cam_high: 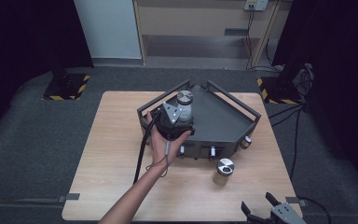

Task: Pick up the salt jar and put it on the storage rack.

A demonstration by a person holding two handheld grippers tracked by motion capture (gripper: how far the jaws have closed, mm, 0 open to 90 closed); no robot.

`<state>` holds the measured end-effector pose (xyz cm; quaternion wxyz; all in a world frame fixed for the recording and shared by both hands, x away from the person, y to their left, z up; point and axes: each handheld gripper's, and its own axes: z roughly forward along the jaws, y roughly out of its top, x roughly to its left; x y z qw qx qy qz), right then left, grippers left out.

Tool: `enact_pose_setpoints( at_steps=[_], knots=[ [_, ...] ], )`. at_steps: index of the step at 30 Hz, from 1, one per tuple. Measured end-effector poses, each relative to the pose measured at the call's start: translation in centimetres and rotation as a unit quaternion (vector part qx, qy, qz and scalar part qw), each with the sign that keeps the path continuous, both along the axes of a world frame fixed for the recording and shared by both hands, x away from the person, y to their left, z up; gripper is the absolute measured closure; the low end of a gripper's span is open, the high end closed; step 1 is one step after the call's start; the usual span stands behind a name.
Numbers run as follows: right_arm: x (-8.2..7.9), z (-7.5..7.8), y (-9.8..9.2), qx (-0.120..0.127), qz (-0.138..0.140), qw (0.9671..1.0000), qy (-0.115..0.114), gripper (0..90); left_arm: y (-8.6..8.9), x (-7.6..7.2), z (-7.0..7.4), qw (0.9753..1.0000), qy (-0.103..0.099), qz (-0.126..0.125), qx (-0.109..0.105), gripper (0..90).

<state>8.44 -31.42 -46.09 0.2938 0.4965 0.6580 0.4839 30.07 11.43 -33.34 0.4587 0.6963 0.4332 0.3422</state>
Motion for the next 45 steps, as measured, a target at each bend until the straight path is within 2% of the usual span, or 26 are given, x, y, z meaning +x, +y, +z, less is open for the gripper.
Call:
enact_pose_setpoints(
  at_steps=[8,11,20,24,28,35,39,45],
  knots=[
    [-0.1,0.0,0.1,-0.001,-0.003,1.0000,0.000,2.4,0.7,-2.4,-0.2,0.9998,-0.008,-0.016,0.001,0.5],
    [-0.1,0.0,0.1,-0.002,-0.004,1.0000,0.000,2.4,1.1,-3.4,-0.2,0.9998,-0.002,-0.020,-0.004,0.6],
    [-0.1,0.0,0.1,-0.003,-0.003,1.0000,0.001,2.5,2.2,-6.2,-1.8,0.9992,0.022,-0.026,-0.018,0.9],
    [-0.1,0.0,0.2,-0.004,-0.001,1.0000,0.000,2.4,2.6,-6.9,-2.6,0.9984,0.040,-0.024,-0.032,0.9],
    [-0.1,0.0,0.2,-0.004,-0.002,1.0000,0.000,2.4,2.9,-8.0,-3.4,0.9975,0.054,-0.028,-0.037,1.0],
    [-0.1,0.0,0.2,-0.004,-0.001,1.0000,0.001,2.4,3.7,-10.2,-4.7,0.9972,0.062,-0.040,-0.013,1.2],
    [-0.1,0.0,0.2,-0.005,-0.001,1.0000,0.001,2.4,4.4,-11.0,-5.1,0.9949,0.085,-0.052,-0.014,1.4],
    [0.0,0.0,0.1,-0.004,-0.003,1.0000,0.001,2.5,5.0,-12.2,-5.9,0.9939,0.095,-0.057,-0.009,2.2]
  ],
)
